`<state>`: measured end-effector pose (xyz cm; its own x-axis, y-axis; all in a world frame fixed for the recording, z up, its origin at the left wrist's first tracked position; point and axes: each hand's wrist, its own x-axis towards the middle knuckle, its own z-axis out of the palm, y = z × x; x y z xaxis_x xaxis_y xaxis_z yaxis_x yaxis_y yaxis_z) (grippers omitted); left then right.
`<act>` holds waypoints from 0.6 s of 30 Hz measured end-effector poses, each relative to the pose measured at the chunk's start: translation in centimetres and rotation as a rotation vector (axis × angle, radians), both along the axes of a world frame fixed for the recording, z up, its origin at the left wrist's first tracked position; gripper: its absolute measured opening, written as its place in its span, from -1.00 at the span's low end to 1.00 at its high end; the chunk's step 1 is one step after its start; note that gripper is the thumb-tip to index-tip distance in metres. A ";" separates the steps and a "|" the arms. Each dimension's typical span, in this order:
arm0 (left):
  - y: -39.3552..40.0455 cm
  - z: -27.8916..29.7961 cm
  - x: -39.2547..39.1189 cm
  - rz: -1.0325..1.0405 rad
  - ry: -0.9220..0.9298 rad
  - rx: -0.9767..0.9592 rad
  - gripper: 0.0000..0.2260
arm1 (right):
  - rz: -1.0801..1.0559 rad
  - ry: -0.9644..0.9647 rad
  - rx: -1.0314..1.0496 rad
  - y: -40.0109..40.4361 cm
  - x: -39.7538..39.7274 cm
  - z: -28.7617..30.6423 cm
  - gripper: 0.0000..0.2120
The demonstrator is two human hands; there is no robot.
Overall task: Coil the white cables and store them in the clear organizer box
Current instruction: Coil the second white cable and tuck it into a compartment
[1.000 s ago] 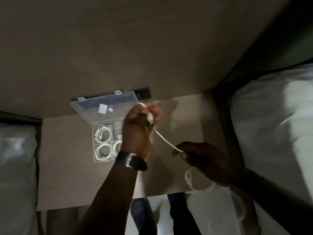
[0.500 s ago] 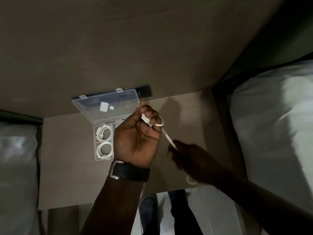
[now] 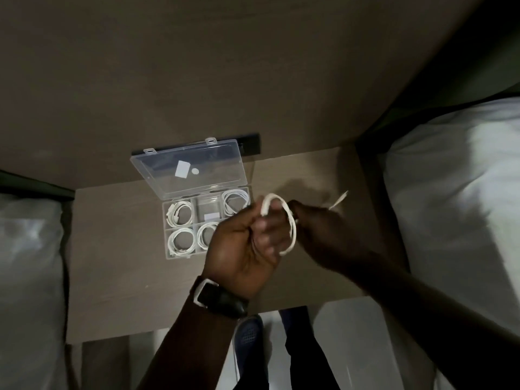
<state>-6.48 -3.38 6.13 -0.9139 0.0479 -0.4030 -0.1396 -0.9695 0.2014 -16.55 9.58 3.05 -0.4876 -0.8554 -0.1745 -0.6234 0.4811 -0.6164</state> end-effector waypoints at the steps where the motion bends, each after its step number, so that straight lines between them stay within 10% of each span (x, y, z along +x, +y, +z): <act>1: -0.3 -0.1 0.0 0.121 -0.015 0.055 -0.67 | -0.009 -0.118 -0.005 -0.5 1.7 0.0 -0.70; 4: -2.0 -0.9 0.6 0.411 -0.146 -0.012 -0.73 | 0.004 -0.289 0.007 -0.8 5.7 0.4 -0.70; 7: -4.3 -2.2 1.6 0.527 -0.272 -0.500 -0.78 | 0.089 -0.286 0.017 0.1 7.3 1.4 -0.92; 12: -0.8 -2.4 3.0 -0.114 -0.169 -1.151 -0.79 | -0.015 0.021 -0.132 0.7 3.3 4.2 -0.83; 18: -0.4 0.4 4.6 -0.049 -0.015 -0.095 -0.69 | -0.230 -0.193 -0.245 -0.5 2.3 2.5 -0.80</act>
<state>-1.89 -3.79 6.49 -0.9054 0.0535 -0.4212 -0.1901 -0.9381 0.2896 -14.23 9.04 5.54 -0.6495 -0.7555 -0.0854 -0.3782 0.4185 -0.8257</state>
